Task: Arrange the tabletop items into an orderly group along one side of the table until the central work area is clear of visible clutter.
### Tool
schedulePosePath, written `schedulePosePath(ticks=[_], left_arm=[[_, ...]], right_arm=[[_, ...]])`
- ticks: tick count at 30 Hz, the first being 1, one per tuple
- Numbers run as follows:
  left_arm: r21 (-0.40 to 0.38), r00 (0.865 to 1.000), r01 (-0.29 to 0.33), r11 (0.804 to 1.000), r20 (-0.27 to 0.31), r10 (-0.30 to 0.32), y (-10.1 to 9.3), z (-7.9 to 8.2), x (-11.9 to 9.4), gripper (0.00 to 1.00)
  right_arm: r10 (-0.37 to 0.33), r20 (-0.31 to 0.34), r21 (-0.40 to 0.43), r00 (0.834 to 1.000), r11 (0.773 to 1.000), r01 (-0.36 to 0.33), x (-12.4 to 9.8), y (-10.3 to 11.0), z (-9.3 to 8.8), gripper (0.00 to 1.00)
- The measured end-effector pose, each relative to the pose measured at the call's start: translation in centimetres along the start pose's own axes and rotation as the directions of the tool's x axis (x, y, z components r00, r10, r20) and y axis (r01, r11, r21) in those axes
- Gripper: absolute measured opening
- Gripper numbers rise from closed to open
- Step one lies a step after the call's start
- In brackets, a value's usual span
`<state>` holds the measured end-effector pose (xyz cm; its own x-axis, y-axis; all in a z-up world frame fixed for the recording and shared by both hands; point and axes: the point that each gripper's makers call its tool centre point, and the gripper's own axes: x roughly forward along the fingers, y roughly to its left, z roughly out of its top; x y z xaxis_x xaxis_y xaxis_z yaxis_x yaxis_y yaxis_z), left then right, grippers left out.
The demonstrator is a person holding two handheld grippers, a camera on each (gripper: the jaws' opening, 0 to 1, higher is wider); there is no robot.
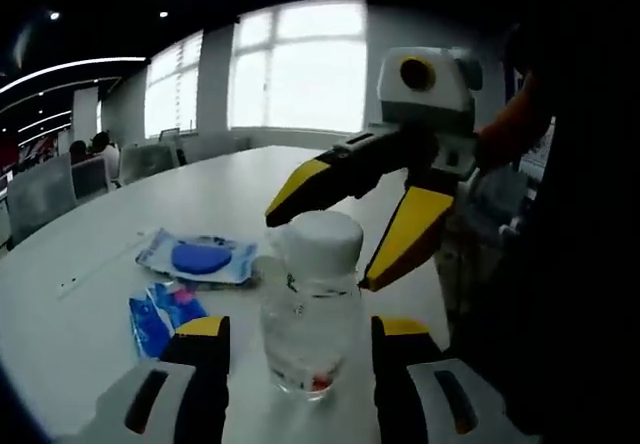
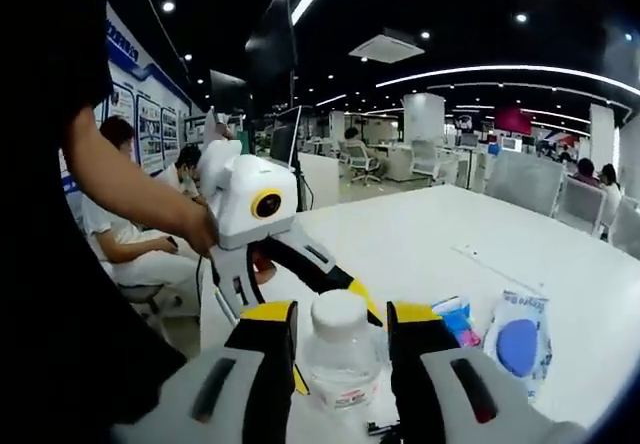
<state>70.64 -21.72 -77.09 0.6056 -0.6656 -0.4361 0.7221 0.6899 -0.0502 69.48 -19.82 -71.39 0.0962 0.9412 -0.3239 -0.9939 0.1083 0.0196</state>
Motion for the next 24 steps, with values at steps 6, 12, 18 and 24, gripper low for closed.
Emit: schedulePosePath(ticks=[6,12,18,24], left_arm=[[0.0,0.999,0.048,0.999,-0.018,-0.048,-0.5,-0.5,0.9,0.53],[0.006,0.996,0.08,0.997,-0.041,-0.08,-0.6,-1.2,1.4,0.47],[0.03,0.993,0.1,0.995,-0.058,-0.098,-0.7,-1.6,1.5,0.41],[0.055,0.992,0.116,0.992,-0.058,-0.113,-0.7,-1.7,1.5,0.4]], right_arm=[[0.006,-0.004,0.025,1.0,1.0,-0.006,0.7,0.6,-0.4,0.23],[-0.001,-0.022,0.013,1.0,1.0,0.001,1.2,0.6,-0.9,0.21],[-0.019,-0.014,0.007,1.0,1.0,0.019,1.3,0.3,-1.0,0.19],[-0.033,-0.009,0.004,0.999,0.999,0.033,1.2,0.1,-1.0,0.18]])
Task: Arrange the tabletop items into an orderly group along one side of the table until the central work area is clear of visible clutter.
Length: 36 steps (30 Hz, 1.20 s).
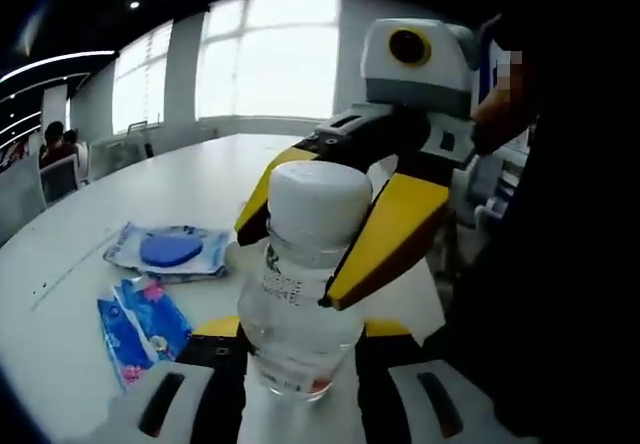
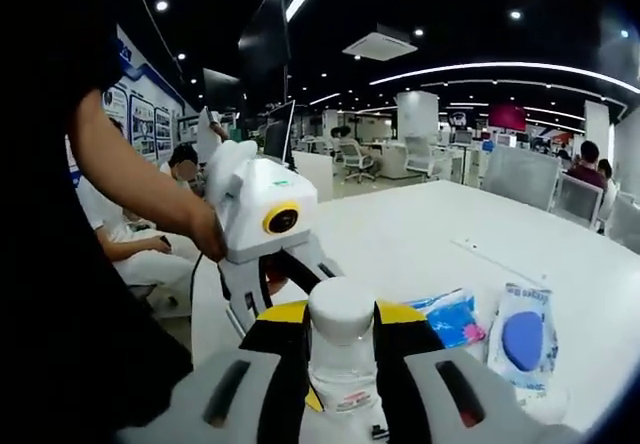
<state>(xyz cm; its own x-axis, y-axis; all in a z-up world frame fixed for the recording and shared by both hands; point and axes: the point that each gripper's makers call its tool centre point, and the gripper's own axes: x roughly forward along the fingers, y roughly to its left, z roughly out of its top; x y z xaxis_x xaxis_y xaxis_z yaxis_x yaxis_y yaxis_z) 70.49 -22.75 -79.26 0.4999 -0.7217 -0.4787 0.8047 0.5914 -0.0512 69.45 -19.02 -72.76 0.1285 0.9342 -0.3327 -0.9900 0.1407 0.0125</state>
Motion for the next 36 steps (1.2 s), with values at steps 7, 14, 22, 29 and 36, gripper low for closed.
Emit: schedulePosePath(ticks=[7,14,22,29,36], left_arm=[[0.035,1.0,0.006,0.999,-0.021,-0.005,0.0,-0.1,0.0,0.39],[0.048,0.999,0.004,0.999,-0.051,-0.001,-0.1,-0.1,-0.1,0.38],[0.049,1.0,-0.001,0.999,-0.028,0.002,-0.1,1.0,-0.9,0.38],[0.047,1.0,0.003,0.999,-0.005,-0.002,0.5,2.2,-1.7,0.37],[0.07,1.0,0.007,0.998,-0.004,-0.006,1.4,3.5,-2.8,0.37]], right_arm=[[-0.02,-0.032,0.009,0.999,1.0,0.02,-0.2,-0.2,-0.2,0.18],[-0.023,-0.057,-0.009,0.998,1.0,0.022,-0.3,0.0,-0.2,0.17],[-0.022,-0.043,-0.008,0.999,1.0,0.021,-0.7,0.0,1.0,0.17],[-0.026,-0.03,-0.009,0.999,1.0,0.026,-0.6,-0.3,2.7,0.17],[-0.034,-0.013,-0.012,0.999,0.999,0.034,-0.3,-0.8,4.6,0.17]])
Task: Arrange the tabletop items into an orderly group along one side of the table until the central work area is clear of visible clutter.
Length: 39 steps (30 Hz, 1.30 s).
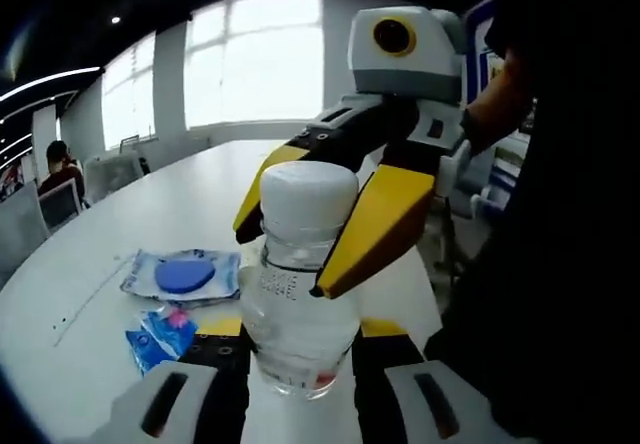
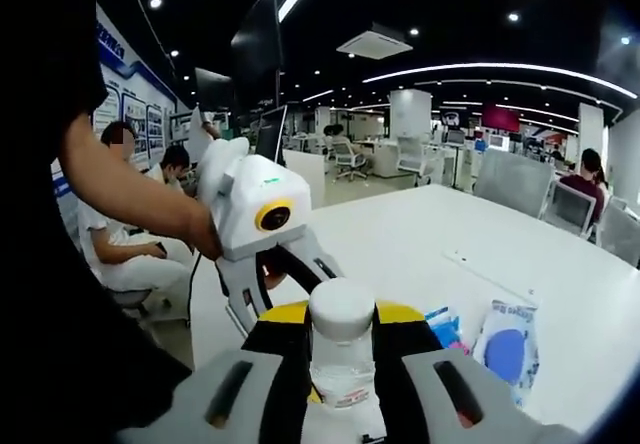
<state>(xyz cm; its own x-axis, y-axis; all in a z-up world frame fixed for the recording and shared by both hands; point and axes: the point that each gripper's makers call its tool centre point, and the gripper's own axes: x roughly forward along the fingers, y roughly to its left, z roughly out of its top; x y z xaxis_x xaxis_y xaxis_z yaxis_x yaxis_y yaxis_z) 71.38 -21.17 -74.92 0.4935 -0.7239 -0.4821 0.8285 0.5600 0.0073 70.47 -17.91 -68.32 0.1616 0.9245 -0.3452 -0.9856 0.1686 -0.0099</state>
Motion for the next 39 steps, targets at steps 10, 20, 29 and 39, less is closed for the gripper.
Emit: schedulePosePath(ticks=[10,20,29,39], left_arm=[[-0.005,0.999,-0.019,1.0,0.028,0.019,1.8,1.5,-1.5,0.37],[-0.01,0.996,-0.072,0.997,0.056,0.073,5.3,2.2,-3.7,0.36],[-0.017,0.994,-0.09,0.996,0.061,0.09,8.5,2.3,-5.4,0.36],[-0.043,0.988,-0.13,0.991,0.084,0.133,11.9,2.5,-6.5,0.36]], right_arm=[[0.01,0.007,-0.029,1.0,1.0,-0.01,1.1,-0.9,2.3,0.17],[0.032,0.015,-0.064,0.999,0.997,-0.031,3.6,-2.2,5.0,0.17],[0.057,0.013,-0.076,0.998,0.996,-0.056,6.1,-3.9,6.9,0.17],[0.08,-0.011,-0.113,0.997,0.99,-0.081,9.1,-5.6,8.6,0.17]])
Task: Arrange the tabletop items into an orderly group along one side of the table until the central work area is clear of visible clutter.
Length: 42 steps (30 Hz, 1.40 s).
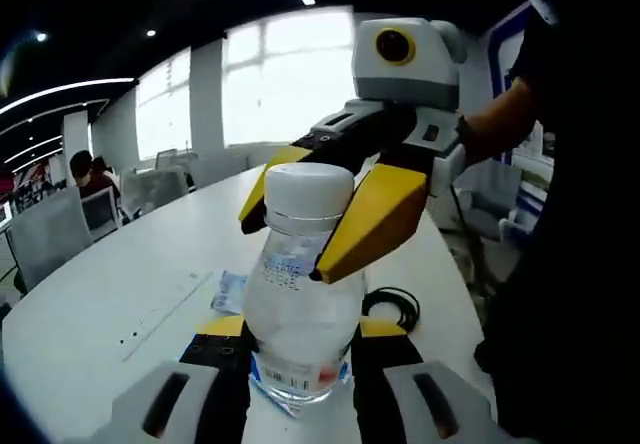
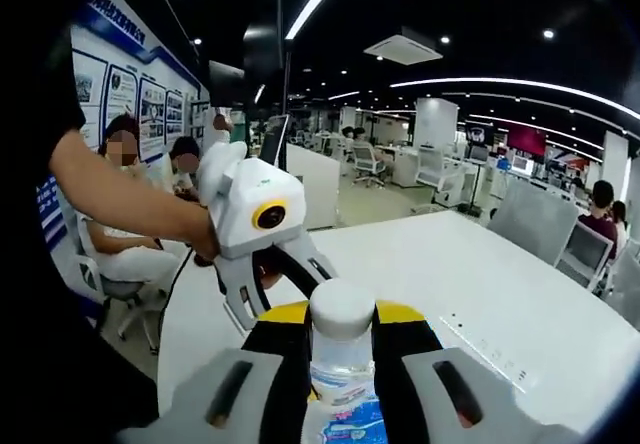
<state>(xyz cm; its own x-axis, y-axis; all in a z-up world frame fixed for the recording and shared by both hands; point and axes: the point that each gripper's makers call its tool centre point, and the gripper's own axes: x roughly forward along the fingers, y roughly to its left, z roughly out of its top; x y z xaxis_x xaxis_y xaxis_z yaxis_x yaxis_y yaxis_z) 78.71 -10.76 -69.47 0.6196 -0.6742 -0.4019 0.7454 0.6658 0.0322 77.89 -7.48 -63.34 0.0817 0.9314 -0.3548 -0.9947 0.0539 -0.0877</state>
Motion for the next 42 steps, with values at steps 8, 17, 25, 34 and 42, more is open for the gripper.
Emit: schedulePosePath(ticks=[8,17,25,34,42], left_arm=[[0.021,1.0,0.001,1.0,-0.002,-0.001,4.4,-0.3,-1.0,0.36],[0.014,0.999,0.018,1.0,-0.047,-0.018,8.0,-2.1,-1.1,0.36],[0.018,0.995,0.026,0.999,-0.099,-0.025,10.7,-4.5,-0.7,0.36],[-0.008,0.984,0.048,0.999,-0.169,-0.048,13.1,-8.0,0.6,0.36],[-0.021,0.979,0.056,0.998,-0.197,-0.059,14.3,-9.5,1.6,0.36]], right_arm=[[-0.023,0.009,0.005,1.0,1.0,0.023,3.3,-2.1,1.4,0.17],[-0.057,-0.009,0.016,0.998,0.998,0.057,7.3,-4.3,0.9,0.17],[-0.076,-0.043,0.018,0.996,0.997,0.077,10.2,-5.9,-0.5,0.17],[-0.094,-0.112,0.022,0.989,0.995,0.097,13.0,-7.1,-3.0,0.17],[-0.101,-0.136,0.048,0.985,0.993,0.109,14.2,-8.3,-4.6,0.17]])
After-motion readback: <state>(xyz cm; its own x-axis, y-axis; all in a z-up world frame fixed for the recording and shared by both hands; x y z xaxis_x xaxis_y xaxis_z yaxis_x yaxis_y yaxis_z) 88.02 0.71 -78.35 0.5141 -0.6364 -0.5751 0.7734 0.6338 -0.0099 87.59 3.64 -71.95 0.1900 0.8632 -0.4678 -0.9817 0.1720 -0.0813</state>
